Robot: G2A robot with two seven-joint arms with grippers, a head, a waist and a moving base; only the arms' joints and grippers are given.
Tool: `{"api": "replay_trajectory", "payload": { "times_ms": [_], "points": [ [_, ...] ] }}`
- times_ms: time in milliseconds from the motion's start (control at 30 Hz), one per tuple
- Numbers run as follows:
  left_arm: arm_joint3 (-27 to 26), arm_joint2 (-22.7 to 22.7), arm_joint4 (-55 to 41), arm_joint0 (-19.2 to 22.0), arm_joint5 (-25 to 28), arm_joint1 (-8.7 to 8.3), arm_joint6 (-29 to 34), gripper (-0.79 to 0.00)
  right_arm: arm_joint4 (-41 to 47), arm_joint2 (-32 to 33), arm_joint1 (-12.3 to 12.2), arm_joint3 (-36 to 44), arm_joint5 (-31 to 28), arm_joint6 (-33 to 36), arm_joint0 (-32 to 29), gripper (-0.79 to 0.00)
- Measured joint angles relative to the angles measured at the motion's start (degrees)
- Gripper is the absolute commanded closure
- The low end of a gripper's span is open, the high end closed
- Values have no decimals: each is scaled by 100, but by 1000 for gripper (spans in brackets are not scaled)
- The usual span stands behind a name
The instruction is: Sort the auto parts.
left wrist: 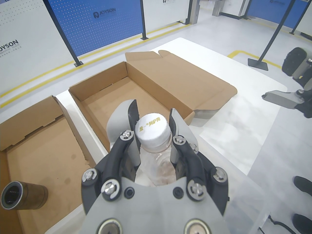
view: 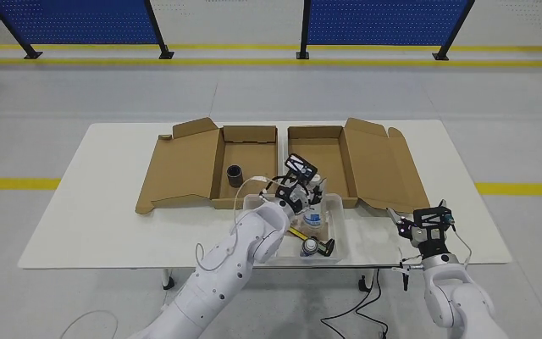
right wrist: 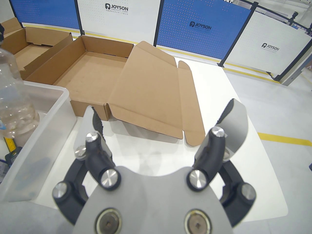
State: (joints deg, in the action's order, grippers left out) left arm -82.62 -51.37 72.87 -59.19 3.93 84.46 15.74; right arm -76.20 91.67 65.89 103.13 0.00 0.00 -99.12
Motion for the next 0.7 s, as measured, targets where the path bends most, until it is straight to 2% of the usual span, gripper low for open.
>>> {"api": "replay_trajectory", "payload": {
  "times_ms": [433, 700],
  "points": [
    [-1396, -784, 467, -504, 459, -224, 122, 0, 0, 0, 0, 0, 0, 0, 0, -785],
    [-2064, -1330, 580, -815, 799, -356, 356, 0, 0, 0, 0, 0, 0, 0, 0, -785]
  ]
}}
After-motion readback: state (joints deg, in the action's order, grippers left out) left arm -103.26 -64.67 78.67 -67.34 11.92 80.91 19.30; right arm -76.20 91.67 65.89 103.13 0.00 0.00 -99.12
